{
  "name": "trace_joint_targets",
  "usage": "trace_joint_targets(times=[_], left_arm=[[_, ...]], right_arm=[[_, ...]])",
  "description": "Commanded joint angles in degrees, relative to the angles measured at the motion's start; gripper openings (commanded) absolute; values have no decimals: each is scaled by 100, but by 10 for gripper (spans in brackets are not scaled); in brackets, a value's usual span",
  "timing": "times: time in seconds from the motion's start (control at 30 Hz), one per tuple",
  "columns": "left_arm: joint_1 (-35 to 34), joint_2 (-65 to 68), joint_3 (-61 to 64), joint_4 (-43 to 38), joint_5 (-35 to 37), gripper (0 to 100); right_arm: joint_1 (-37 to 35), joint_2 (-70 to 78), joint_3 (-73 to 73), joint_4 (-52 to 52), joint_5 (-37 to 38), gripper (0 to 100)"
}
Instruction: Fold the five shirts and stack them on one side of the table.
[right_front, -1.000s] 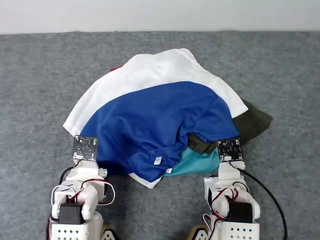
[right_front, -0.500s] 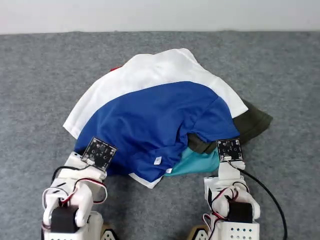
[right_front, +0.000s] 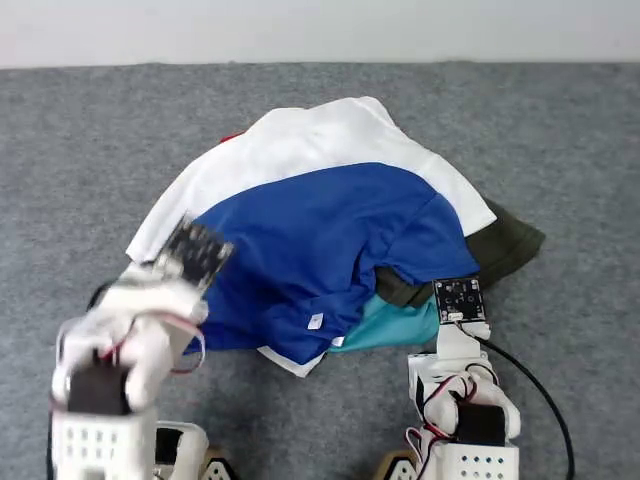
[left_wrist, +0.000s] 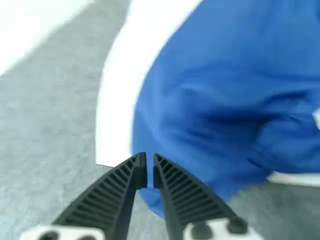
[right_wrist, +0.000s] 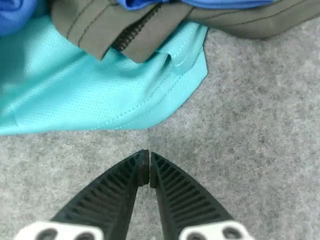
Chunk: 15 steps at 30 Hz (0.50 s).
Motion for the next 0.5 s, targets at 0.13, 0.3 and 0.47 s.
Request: trace_joint_targets(times=[0.13,0.3,0.47], left_arm=[[1029,2760,-2615,1116,-62,143],[1116,3719,-3275,1116,167,304],[1231,4791,-3855,1116,167,326]], right_arm=[[-13,-66,88,-75,-44,9],[-13,-66,88,-75,-44,9],[-13,-66,88,-75,-44,9]])
